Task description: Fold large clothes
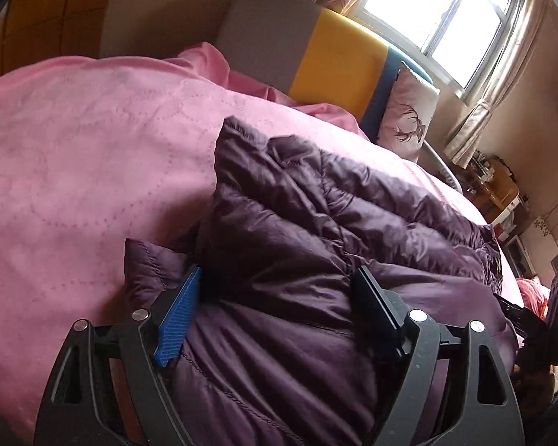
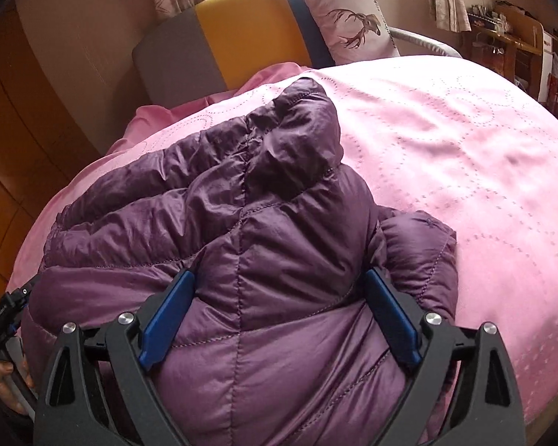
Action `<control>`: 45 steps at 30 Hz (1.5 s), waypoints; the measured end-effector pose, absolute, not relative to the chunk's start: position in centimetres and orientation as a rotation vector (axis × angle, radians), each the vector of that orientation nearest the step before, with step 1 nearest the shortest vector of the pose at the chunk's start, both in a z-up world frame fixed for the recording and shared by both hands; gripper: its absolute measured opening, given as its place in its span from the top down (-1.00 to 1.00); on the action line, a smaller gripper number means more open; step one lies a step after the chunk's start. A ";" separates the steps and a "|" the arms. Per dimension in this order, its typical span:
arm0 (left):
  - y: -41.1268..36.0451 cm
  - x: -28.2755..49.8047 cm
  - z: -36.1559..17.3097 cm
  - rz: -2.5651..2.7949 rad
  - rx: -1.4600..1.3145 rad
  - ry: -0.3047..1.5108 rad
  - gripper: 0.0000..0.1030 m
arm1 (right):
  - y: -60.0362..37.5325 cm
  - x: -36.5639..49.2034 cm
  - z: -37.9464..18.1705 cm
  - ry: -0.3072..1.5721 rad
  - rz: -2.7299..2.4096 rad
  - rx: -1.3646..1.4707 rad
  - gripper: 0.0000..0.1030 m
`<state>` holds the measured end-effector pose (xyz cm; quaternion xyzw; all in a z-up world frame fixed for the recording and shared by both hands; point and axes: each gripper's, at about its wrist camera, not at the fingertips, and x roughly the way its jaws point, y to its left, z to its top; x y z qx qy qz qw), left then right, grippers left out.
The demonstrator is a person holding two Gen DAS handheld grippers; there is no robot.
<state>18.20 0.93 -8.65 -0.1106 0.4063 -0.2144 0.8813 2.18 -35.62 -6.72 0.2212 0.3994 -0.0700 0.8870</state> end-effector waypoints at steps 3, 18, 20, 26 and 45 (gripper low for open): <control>1.3 18.3 -9.6 -0.457 -0.246 0.838 -0.60 | -35.8 2.9 -7.5 0.832 -0.149 0.445 -0.79; -2.2 13.6 -1.5 -0.337 -0.075 0.728 -0.78 | -39.1 -4.2 -3.1 0.743 -0.258 0.641 -0.96; -2.6 13.1 -1.5 -0.367 -0.077 0.729 -0.78 | -40.2 -6.0 -3.7 0.749 -0.253 0.720 -0.96; -4.4 12.5 -2.0 -0.402 -0.054 0.745 -0.78 | -41.5 -8.8 -6.4 0.749 -0.173 0.964 -0.96; -8.4 11.7 -3.1 -0.473 0.029 0.781 -0.78 | -40.7 -8.2 -8.4 0.705 -0.070 1.107 -0.97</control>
